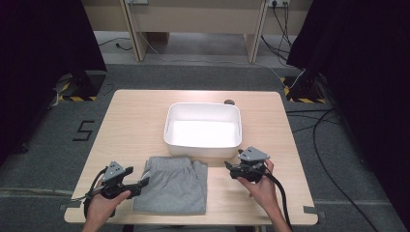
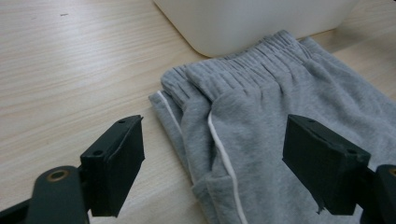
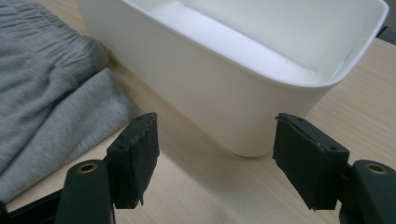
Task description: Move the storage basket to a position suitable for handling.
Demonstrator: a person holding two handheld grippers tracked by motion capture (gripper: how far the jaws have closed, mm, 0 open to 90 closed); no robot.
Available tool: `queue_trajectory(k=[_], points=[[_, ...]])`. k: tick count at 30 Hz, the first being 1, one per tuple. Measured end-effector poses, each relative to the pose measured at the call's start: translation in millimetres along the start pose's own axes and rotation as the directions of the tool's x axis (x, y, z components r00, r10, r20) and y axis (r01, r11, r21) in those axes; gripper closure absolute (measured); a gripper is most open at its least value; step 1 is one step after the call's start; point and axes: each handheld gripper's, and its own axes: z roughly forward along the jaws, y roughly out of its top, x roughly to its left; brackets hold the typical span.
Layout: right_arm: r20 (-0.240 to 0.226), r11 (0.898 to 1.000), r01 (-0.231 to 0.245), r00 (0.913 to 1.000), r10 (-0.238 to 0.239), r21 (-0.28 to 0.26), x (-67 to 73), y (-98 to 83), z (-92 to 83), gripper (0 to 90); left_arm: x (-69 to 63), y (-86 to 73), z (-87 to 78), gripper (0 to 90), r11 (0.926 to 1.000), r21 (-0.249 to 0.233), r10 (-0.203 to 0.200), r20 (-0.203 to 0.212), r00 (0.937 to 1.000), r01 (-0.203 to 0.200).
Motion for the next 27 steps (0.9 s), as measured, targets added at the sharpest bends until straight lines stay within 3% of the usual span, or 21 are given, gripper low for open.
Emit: queue_trajectory(k=[8, 22, 27], points=[[-0.065, 1.000, -0.012, 0.9978, 0.011, -0.012, 8.7, 0.6, 4.2, 31.7, -3.1, -11.3, -5.0, 19.9, 1.0000, 0.006, -0.007, 0.000, 1.0000, 0.007], [-0.121, 1.000, -0.011, 0.9927, 0.009, -0.013, 16.2, 6.0, 11.6, 29.4, -6.4, -22.8, -8.1, 19.5, 0.9990, 0.023, -0.039, 0.005, 0.9992, 0.039], [-0.147, 1.000, 0.001, 0.9891, -0.003, -0.014, 25.5, 10.3, 12.5, 26.9, -10.3, -24.5, -10.2, 18.9, 0.9995, 0.022, -0.024, 0.006, 0.9997, 0.024]])
